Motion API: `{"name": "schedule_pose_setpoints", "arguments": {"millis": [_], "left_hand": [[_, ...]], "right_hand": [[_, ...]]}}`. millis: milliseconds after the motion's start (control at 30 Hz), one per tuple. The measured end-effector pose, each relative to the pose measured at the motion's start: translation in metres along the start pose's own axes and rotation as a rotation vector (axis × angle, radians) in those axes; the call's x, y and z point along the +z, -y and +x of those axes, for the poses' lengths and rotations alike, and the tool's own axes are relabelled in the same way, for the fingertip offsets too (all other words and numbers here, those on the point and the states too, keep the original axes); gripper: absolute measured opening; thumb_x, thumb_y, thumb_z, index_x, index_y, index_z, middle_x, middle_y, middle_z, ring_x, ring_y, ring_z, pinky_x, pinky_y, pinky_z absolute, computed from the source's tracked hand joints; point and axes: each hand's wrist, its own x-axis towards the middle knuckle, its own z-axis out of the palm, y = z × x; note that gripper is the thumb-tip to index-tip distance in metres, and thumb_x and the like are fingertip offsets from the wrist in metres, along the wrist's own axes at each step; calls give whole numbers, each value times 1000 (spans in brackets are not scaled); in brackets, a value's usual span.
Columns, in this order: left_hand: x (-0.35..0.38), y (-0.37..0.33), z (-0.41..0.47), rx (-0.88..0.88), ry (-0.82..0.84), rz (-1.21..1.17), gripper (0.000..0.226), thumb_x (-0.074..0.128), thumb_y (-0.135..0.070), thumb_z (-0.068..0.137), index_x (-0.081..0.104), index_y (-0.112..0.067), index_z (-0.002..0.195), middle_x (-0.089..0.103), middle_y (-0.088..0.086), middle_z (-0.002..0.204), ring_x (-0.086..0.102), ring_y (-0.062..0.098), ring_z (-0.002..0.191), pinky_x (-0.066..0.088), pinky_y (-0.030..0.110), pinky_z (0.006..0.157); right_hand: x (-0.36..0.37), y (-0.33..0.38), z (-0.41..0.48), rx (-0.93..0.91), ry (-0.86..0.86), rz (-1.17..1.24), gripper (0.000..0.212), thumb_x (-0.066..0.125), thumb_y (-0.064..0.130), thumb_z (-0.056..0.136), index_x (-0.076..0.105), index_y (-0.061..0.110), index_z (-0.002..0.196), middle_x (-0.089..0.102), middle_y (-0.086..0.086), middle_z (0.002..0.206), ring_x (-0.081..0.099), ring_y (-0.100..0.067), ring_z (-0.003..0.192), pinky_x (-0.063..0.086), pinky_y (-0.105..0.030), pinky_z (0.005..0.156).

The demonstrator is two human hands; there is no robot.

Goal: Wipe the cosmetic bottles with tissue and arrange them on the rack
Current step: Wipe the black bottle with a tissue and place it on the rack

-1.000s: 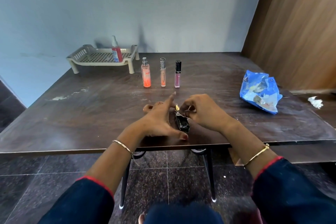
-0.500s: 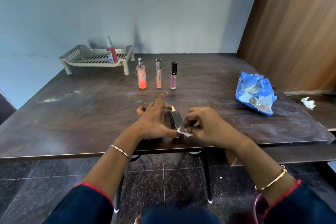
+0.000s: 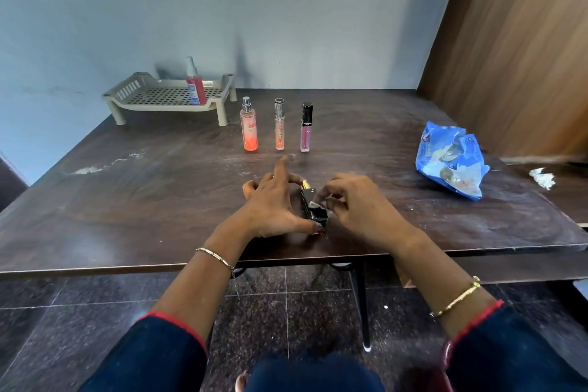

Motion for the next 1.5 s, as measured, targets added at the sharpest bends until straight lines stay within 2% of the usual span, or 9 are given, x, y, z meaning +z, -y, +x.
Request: {"name": "schedule_pose_setpoints", "arguments": {"millis": [100,267,400,533,733,867,1033,1267,1500], "left_hand": [[-1,0,1,0,11,2,115,81,-47,57,6,-28,142,44,-19,117,39,14,122,14,32,93],[0,0,0,-2,-12,-3,116,81,-48,56,7,-27,143,49,-14,126,36,15,129,11,31,94],[-1,0,-1,-6,-15,-3,121,82,-50,55,3,-27,144,48,-18,119,36,15,129,11,32,95],[0,0,-1,-9,-6,-12,121,82,-49,55,2,-27,144,45,-21,115,37,13,126,12,32,94],[-1,2,0,-14,18,-46,123,83,-45,57,-1,-28,145,48,-15,124,34,14,130,11,30,94],[-2,0,-1,-26,16,-58,123,84,-43,56,-1,-28,145,49,-17,123,35,14,129,9,27,92],[-2,2,0,-25,30,-67,124,83,-45,57,-3,-26,145,51,-13,128,34,16,132,11,32,95],[-2,-1,-1,-56,33,-72,122,84,-42,56,0,-30,144,49,-19,119,36,13,128,11,31,93],[-3,0,0,-62,42,-85,124,84,-42,56,-1,-29,144,52,-15,126,35,14,130,9,30,93]], "right_hand": [[4,2,14,10,-52,-39,22,61,0,80,73,14,90,67,-3,91,62,-20,84,50,-35,77],[11,3,25,57,-87,-82,24,59,1,81,73,16,94,67,-5,93,61,-22,87,48,-30,74],[10,3,18,44,-103,-89,24,59,-2,80,73,13,93,66,-6,91,60,-23,85,48,-33,75],[7,0,8,3,-77,-96,21,63,-1,78,74,14,89,66,-3,87,61,-20,80,43,-25,68],[5,12,15,-57,-86,-164,21,56,-1,81,72,12,88,63,-5,88,61,-26,80,49,-39,69],[3,8,0,-137,-51,-126,20,58,-3,76,70,12,83,61,-3,83,60,-25,74,48,-37,63],[-4,0,-21,-177,-6,-66,21,62,-2,80,72,14,90,64,1,91,62,-18,79,52,-34,69],[4,10,-7,-171,-85,-116,20,58,-2,81,72,9,90,62,-6,87,60,-27,74,50,-39,63],[-3,1,-26,-216,-9,-84,22,64,0,81,73,15,95,47,9,82,56,-18,71,49,-35,63]]}}
